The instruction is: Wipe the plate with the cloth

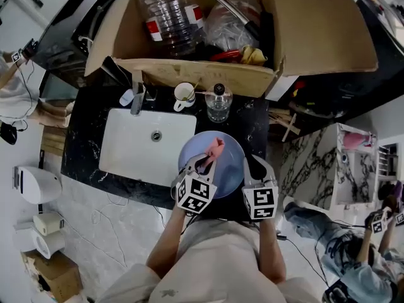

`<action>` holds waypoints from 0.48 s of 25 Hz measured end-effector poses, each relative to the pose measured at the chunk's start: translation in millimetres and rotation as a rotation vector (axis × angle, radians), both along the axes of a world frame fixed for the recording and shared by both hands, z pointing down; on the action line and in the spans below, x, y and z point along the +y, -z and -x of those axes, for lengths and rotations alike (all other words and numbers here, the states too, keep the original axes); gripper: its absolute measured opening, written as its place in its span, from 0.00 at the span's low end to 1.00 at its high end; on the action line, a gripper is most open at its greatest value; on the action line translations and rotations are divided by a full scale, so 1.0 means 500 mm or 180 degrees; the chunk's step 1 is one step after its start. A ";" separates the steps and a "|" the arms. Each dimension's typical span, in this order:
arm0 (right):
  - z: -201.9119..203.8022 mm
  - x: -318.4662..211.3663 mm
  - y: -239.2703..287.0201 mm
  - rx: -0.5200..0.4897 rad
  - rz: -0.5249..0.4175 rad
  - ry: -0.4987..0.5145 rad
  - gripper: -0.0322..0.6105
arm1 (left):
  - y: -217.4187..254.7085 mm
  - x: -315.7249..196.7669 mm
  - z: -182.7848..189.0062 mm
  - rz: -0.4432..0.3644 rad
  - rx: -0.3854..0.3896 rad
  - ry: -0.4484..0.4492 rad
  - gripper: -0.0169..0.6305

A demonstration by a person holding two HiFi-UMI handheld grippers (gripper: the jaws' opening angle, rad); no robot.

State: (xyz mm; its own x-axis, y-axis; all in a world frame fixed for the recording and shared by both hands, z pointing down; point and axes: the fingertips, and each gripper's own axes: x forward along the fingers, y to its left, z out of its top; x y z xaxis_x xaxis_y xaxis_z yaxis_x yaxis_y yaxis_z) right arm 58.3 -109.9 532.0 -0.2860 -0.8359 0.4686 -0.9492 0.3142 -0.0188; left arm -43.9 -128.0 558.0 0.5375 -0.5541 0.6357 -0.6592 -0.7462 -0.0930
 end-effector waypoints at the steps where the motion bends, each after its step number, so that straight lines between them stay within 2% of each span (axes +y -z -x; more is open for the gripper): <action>1: 0.004 0.002 0.008 -0.0008 -0.0047 0.0008 0.11 | 0.009 0.001 -0.001 -0.0050 0.0055 -0.0022 0.08; 7: 0.026 0.013 0.043 0.0024 -0.0218 -0.0007 0.10 | 0.054 0.004 0.001 -0.0306 0.0337 -0.0119 0.08; 12: 0.029 0.031 0.058 0.0089 -0.0254 -0.0154 0.08 | 0.072 0.008 0.007 -0.0379 0.0493 -0.0171 0.08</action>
State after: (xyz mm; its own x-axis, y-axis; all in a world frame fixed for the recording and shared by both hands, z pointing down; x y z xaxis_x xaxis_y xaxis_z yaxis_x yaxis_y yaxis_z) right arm 44.0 -94.6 503.1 -0.2323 -0.8833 0.4072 -0.9631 0.2675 0.0310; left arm -47.1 -124.2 522.2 0.6546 -0.5883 0.4748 -0.6321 -0.7704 -0.0831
